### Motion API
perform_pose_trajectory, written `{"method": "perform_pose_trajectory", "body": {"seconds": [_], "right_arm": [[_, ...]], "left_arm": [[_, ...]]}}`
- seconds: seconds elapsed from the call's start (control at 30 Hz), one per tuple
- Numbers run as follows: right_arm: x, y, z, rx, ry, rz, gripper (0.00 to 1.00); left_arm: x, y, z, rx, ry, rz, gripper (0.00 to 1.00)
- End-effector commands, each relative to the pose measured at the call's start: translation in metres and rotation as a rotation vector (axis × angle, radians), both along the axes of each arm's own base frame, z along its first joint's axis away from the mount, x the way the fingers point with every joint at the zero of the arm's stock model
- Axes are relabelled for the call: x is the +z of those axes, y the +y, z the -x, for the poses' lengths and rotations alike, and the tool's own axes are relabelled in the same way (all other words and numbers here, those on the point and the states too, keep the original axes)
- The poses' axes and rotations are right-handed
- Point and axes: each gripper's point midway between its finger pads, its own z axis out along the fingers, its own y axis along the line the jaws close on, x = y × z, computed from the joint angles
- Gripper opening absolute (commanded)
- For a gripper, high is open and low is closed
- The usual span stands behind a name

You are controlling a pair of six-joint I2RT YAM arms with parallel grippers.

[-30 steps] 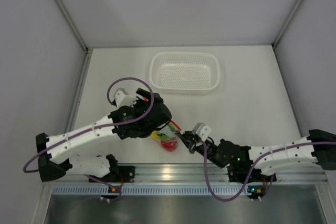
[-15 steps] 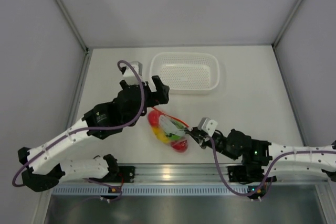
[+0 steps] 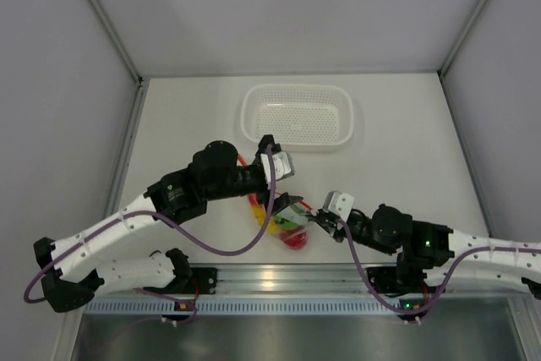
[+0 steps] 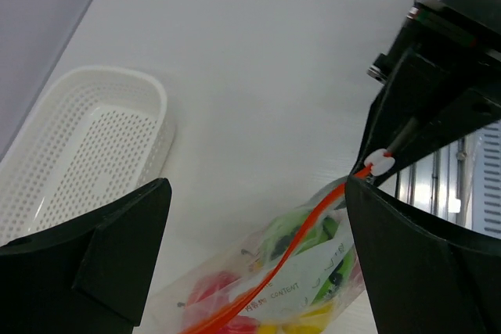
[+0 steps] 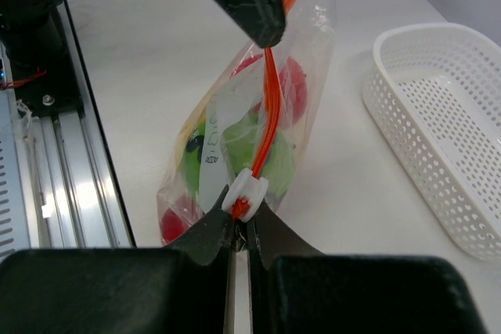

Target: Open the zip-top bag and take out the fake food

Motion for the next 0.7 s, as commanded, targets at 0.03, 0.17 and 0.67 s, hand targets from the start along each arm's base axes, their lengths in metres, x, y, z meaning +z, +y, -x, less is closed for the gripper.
{"method": "perform_pose_trajectory", "body": {"seconds": [0.03, 0.17, 0.67], "right_arm": [[0.029, -0.002, 0.003, 0.021, -0.006, -0.059, 0.00], [0.029, -0.001, 0.004, 0.029, -0.003, -0.051, 0.00], [0.038, -0.010, -0.006, -0.042, -0.016, -0.095, 0.00]], "left_arm": [[0.014, -0.017, 0.034, -0.299, -0.150, 0.037, 0.97], [-0.004, -0.021, 0.038, -0.360, -0.118, -0.029, 0.95], [-0.055, -0.018, 0.033, -0.433, 0.069, -0.144, 0.50]]}}
